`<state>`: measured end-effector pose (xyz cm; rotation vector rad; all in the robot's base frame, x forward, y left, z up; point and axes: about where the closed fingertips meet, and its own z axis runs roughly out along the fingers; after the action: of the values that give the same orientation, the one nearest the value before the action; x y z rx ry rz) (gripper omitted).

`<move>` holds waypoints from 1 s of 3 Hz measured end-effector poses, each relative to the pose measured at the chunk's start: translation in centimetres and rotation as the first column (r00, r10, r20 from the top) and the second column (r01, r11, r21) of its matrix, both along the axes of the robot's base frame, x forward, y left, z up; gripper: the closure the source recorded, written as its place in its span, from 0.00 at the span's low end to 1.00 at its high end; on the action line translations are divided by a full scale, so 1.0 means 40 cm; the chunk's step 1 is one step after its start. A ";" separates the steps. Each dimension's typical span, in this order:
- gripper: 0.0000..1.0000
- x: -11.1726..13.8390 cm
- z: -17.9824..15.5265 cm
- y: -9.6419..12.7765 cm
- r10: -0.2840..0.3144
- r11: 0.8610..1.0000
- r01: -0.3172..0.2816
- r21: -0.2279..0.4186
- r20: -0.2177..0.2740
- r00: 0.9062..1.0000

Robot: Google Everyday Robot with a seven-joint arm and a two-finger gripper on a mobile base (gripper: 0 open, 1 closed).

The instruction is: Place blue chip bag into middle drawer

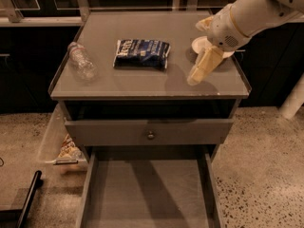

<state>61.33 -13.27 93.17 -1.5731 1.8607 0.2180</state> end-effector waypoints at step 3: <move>0.00 0.108 -0.024 0.063 0.040 0.993 -0.043 0.106 0.033 0.999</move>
Offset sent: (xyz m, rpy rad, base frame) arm 0.0496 0.0249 -0.0038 0.1238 -0.0529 0.0436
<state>65.66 -10.76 92.20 -1.5350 1.7647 0.3056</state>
